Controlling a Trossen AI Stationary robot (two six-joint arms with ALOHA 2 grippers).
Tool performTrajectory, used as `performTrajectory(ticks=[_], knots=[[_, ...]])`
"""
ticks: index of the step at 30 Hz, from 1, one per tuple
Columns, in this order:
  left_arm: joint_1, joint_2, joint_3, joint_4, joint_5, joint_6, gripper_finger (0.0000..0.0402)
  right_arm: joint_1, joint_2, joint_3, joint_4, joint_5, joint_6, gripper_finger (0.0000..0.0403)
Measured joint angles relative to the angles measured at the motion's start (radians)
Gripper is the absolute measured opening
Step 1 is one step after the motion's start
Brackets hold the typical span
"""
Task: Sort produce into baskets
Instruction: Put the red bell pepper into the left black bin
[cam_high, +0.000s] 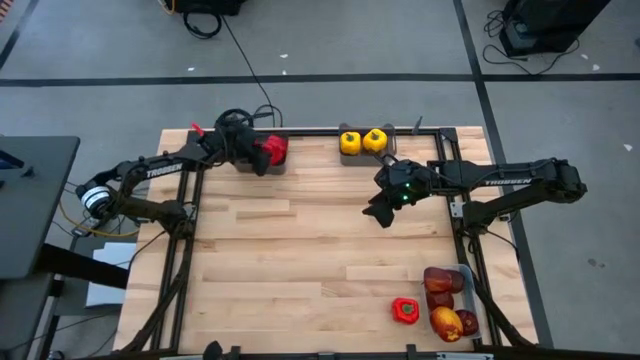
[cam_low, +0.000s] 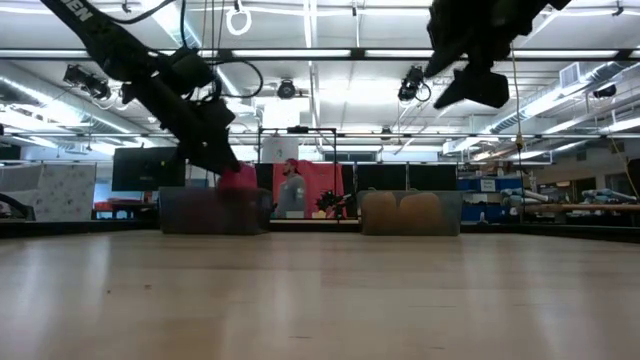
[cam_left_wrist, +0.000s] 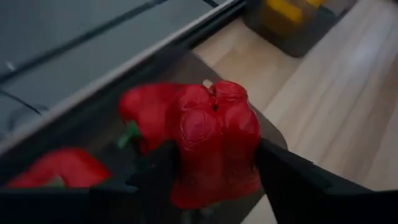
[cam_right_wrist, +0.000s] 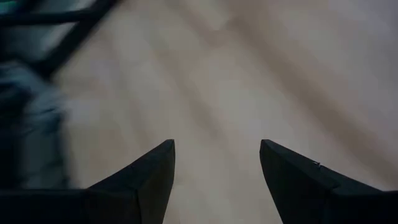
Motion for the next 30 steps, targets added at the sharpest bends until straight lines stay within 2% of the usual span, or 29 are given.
performTrajectory(ticks=[4,8,12,16,20,25,30], knots=[[0.000,0.000,0.065,-0.066,-0.054,0.155,0.0280,-0.009,0.000,0.000,-0.099,0.174,-0.012,0.0245],[0.001,0.000,0.139,-0.118,-0.089,0.281,0.0337,-0.024,0.000,0.000,-0.160,0.204,-0.008,0.0245],[0.003,0.000,0.207,-0.187,-0.081,0.295,0.0382,-0.008,0.022,0.000,-0.221,0.289,-0.064,0.0245],[-0.009,0.000,0.280,-0.226,0.044,0.262,0.0398,0.024,0.075,0.010,-0.289,0.218,-0.228,0.0245],[-0.092,-0.001,0.292,-0.234,0.196,0.355,0.0390,0.069,0.126,0.057,-0.377,0.102,-0.291,0.0245],[-0.247,0.003,0.291,-0.206,0.177,0.303,0.0378,0.129,0.159,0.136,-0.493,-0.033,-0.290,0.0245],[-0.451,0.048,0.291,-0.114,0.086,0.245,0.0367,0.218,0.154,0.167,-0.558,0.014,-0.211,0.0245]])
